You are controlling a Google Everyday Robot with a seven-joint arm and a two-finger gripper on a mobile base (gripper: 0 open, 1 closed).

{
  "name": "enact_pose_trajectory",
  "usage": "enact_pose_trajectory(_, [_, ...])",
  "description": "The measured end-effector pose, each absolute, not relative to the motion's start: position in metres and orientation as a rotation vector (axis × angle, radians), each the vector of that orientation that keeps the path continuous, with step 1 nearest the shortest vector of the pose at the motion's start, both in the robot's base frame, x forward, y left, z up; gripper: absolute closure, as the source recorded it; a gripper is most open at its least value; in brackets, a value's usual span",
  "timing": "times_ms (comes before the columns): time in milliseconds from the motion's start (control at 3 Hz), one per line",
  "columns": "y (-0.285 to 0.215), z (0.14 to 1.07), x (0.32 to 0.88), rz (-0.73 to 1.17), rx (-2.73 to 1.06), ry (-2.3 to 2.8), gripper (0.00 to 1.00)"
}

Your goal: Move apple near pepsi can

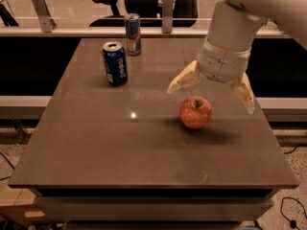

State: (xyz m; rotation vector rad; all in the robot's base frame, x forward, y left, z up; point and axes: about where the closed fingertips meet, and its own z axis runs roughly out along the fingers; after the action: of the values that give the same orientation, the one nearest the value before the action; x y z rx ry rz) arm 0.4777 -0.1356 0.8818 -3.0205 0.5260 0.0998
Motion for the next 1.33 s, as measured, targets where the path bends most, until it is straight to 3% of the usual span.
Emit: enact_pose_trajectory(1333, [-0.115,0.868,0.479,0.042,-2.830,0.775,0.00])
